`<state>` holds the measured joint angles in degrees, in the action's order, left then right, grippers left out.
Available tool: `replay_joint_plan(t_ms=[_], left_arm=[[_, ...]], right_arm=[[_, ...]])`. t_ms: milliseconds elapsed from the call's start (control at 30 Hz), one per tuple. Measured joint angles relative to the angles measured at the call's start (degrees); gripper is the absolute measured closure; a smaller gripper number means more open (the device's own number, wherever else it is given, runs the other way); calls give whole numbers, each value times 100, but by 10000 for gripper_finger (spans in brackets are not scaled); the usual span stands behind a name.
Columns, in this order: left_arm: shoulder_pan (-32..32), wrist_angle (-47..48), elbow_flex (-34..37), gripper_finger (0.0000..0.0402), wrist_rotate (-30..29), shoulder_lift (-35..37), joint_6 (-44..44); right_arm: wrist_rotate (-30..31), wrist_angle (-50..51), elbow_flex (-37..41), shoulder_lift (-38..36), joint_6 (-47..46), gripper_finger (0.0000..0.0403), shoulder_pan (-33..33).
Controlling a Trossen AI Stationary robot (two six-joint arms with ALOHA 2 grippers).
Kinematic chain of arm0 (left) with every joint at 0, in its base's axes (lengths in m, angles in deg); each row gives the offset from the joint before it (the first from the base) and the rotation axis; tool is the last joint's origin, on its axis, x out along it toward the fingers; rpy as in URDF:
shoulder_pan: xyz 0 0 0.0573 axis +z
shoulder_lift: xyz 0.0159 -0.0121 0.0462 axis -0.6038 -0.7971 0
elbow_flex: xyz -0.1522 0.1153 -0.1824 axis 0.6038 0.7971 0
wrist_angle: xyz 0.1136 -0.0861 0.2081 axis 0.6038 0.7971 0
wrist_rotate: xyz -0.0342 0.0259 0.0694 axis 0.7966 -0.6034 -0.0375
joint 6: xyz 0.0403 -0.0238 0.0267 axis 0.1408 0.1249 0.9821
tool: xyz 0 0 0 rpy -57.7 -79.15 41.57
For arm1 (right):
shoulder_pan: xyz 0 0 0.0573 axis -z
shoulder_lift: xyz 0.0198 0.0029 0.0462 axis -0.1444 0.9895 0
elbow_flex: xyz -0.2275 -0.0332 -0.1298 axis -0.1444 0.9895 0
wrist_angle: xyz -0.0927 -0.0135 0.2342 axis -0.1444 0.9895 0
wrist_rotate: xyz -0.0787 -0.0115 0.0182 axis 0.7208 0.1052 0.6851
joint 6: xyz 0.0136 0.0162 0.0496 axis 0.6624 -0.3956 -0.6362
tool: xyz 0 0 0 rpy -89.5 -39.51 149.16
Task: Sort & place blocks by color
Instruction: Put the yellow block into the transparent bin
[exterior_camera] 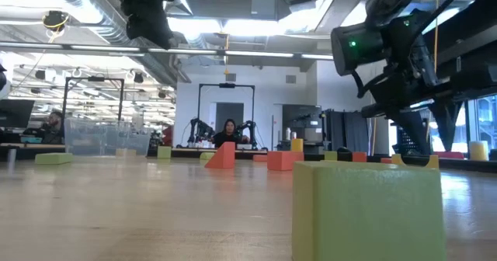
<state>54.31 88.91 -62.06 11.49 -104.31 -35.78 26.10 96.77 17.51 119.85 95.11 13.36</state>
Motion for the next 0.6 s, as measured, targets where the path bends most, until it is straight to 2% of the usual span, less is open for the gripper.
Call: replay_joint_plan(t_ms=[367,600], left_arm=[[-1,-59,0,252,3,0,-2],[0,-57,0,252,5,0,-4]], right_arm=[[-10,-221,26,-1,26,256,0],[-103,-466,526,0,61,256,0]])
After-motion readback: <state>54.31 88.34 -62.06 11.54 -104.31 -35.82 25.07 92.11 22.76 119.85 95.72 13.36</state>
